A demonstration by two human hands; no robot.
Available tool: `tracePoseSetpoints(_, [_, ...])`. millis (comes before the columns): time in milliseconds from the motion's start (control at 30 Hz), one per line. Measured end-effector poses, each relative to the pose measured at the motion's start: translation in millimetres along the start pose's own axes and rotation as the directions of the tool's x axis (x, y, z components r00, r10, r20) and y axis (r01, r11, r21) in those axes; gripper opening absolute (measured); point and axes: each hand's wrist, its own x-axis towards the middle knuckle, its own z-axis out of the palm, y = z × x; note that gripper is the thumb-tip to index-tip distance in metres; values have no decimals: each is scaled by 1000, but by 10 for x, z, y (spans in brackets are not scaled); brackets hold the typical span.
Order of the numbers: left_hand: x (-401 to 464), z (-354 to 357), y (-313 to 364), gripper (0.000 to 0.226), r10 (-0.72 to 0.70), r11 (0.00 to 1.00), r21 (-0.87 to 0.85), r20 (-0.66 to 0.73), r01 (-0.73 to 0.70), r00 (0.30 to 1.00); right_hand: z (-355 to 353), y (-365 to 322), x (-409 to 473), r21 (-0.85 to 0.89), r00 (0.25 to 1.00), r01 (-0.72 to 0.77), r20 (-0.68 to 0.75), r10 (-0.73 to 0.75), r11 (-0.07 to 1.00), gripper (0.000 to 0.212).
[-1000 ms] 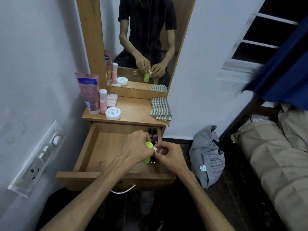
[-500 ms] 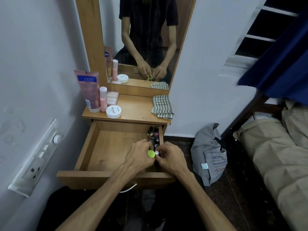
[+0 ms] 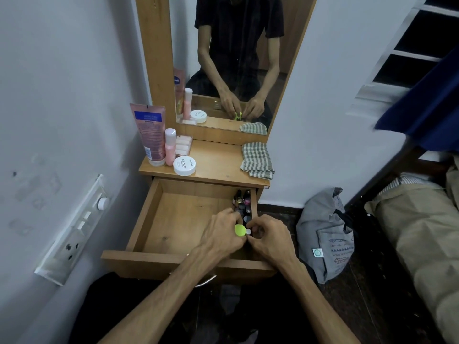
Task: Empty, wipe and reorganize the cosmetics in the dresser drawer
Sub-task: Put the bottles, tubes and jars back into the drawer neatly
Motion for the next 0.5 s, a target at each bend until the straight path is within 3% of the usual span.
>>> tracePoseSetpoints(333, [-33, -65, -78, 53, -13, 1000, 27, 3, 13, 1000, -126, -115, 21, 117, 993, 21, -118, -7, 993, 14])
tracePoseSetpoints(400, [-43, -147, -126, 48, 9, 1000, 1, -72, -9, 997, -144, -209, 72, 142, 989, 30, -145, -9, 989, 8])
tracePoseSetpoints(500, [-53, -339, -242, 22, -3, 997, -70, -226, -13, 974, -152, -384, 175, 160, 987, 54, -156, -29, 986, 7])
